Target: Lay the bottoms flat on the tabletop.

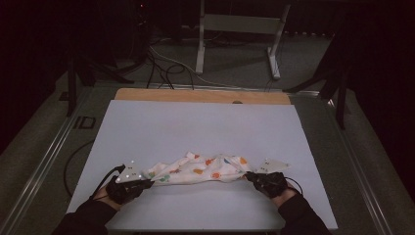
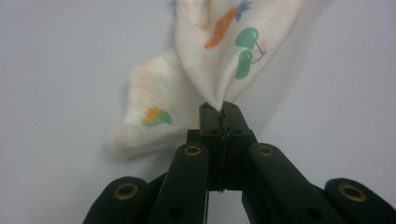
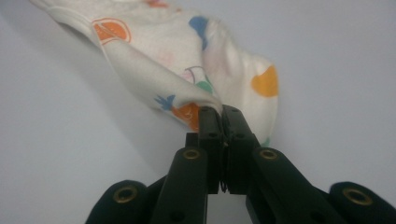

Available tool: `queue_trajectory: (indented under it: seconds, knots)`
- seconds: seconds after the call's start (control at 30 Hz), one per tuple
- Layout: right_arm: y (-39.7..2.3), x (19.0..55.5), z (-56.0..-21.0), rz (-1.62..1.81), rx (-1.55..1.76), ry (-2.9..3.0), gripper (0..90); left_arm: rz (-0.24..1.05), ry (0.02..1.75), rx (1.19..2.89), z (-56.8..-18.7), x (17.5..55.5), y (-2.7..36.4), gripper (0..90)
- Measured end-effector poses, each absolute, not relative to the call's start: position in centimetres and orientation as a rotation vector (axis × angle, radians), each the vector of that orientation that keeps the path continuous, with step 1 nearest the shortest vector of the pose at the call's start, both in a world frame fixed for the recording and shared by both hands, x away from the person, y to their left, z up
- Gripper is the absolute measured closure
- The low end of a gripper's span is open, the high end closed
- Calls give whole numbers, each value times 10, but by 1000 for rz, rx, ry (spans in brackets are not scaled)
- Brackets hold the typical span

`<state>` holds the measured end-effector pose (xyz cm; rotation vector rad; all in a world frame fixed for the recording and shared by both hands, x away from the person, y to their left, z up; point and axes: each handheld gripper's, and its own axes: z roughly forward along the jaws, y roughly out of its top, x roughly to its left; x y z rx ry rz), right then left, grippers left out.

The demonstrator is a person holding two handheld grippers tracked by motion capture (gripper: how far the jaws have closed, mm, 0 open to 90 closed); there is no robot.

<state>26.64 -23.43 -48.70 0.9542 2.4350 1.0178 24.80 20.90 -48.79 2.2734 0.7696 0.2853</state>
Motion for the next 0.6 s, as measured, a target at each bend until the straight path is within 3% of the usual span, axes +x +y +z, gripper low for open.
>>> queue_trajectory:
  seconds: [0.47, 0.6]
  knots:
    - [-233, 256, -507, 956, 911, 2537, 871, 221, 754, 2274, -495, 239, 210, 894]
    - [-232, 255, -503, 991, 901, 2530, 817, 204, 733, 2252, -491, 239, 208, 838]
